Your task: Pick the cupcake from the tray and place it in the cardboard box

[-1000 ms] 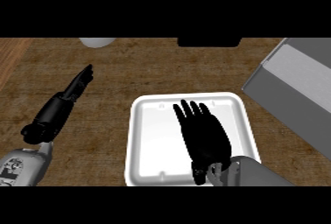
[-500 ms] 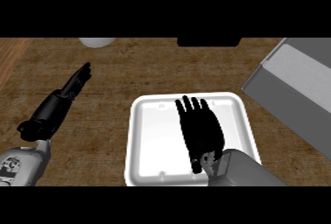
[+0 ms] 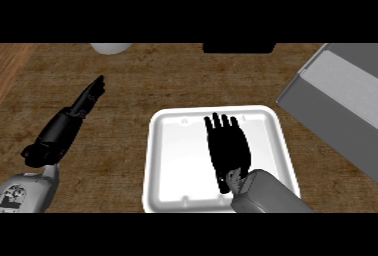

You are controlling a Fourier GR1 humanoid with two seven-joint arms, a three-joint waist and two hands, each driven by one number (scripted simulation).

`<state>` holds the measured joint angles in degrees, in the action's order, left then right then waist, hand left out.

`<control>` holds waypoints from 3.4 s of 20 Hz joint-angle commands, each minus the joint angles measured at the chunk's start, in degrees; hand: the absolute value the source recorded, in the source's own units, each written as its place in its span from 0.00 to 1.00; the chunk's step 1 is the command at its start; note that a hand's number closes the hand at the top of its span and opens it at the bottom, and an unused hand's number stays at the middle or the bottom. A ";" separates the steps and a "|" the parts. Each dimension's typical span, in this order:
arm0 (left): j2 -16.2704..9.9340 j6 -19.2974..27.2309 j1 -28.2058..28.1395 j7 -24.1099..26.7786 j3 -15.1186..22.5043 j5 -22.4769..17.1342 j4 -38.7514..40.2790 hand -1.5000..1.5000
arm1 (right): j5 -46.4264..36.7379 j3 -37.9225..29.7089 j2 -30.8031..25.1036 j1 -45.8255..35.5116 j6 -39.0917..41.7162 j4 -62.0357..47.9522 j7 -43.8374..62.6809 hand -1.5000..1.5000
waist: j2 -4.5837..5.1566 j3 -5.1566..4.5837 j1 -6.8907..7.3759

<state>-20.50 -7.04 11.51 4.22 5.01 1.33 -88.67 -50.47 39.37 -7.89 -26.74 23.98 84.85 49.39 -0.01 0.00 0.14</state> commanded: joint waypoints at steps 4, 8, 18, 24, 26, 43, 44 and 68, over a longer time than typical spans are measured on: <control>4.60 1.10 4.98 -5.52 0.45 2.63 -0.80 0.50 | -3.71 -2.51 2.93 1.58 0.09 -3.76 -3.35 0.00 | -0.01 0.01 -0.05; 4.12 -0.41 3.81 -0.58 -1.94 4.08 3.57 0.50 | -6.18 -3.32 3.85 4.15 4.48 -0.07 -0.16 0.00 | -0.02 -0.01 -0.27; 4.90 -3.70 0.78 -2.46 -4.15 4.13 -1.37 0.50 | -11.14 -8.29 2.42 7.45 -5.23 -9.92 -13.05 0.00 | 0.02 0.01 -0.04; 5.49 -4.57 0.87 -1.30 -3.99 4.95 -0.82 0.50 | -14.11 -5.98 2.75 4.43 -8.55 -14.44 -21.62 1.00 | 0.04 0.02 0.24; 5.19 -4.84 3.22 0.25 -5.71 4.53 2.51 0.50 | -16.59 -5.76 1.81 4.22 -11.24 -13.31 -22.37 1.00 | 0.05 0.00 -0.07; 5.32 -6.17 1.31 -1.45 -6.61 5.21 -1.38 0.50 | -5.77 -22.06 -5.27 -7.68 -21.05 -19.65 -53.57 1.00 | 0.19 0.04 0.56; 5.26 -6.05 2.41 1.45 -6.82 6.24 2.91 0.50 | -5.12 -22.67 -5.99 -8.32 -20.30 -19.26 -55.35 1.00 | 0.23 0.01 0.11; 7.32 -6.25 0.59 -1.01 -6.68 6.67 -0.10 0.50 | 4.25 -55.47 -19.35 -20.19 -21.97 -20.40 -41.57 1.00 | 0.20 0.01 0.55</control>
<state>-13.71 -13.35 11.96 4.26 -1.58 8.01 -88.67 -47.91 -11.69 -23.46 -42.88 2.07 71.54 9.31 0.09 0.01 0.39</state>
